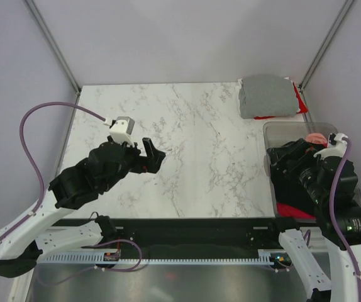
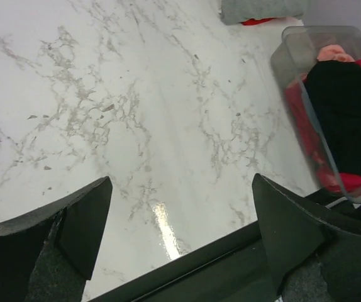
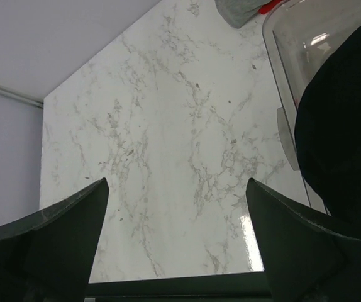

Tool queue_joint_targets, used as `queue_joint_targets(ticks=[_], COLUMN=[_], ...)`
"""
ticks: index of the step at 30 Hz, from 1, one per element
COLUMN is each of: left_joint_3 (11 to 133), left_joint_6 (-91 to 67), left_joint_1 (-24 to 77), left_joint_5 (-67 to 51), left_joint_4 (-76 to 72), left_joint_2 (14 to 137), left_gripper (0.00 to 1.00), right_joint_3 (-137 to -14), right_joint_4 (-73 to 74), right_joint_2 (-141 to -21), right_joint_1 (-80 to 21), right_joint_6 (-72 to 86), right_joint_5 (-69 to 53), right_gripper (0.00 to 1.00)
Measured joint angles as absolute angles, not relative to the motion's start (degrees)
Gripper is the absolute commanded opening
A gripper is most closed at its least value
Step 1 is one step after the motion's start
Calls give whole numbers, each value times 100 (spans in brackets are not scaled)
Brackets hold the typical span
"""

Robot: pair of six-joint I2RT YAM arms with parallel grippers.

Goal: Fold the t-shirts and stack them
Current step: Grab the tshirt from the pile

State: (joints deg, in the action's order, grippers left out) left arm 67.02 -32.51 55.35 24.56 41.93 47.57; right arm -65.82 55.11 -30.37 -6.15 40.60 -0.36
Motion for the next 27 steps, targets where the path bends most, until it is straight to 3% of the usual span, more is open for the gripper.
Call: queue_joint_targets(ticks=[6,10,16,21,24,27], left_joint_3=[5594,4991,4724,4722,4718,4713], left_joint_6=[-3122,-3122,-3124,-3124,-3127,-3127], left_joint_1=[5533,5529,5529,5529,5531,5531], left_joint_5=[2692,2685,2687,2683,2681,2683], left_joint_4=[4364,4440,4482,4482,4482,4482], left_joint_2=[4071,3789,3680,3651,3603,3522], left_gripper=[100,100,100,100,100,100], right_joint_3=[-6095,-5789,-5675,-5485,-5039,-4648], right_joint_4=[5546,5642,5712,5162,4762,4582], right_joint_2=[-3833,-4637,-4906,-5878,-6495,-6619], right_joint_1=[-615,-615,-346,707,969,978], right_joint_6=[3636,3618,3579,3454,3422,3395], right_joint_5=[379,1319,2821,2355,1796,1363], right_gripper=[98,98,98,98,84,55])
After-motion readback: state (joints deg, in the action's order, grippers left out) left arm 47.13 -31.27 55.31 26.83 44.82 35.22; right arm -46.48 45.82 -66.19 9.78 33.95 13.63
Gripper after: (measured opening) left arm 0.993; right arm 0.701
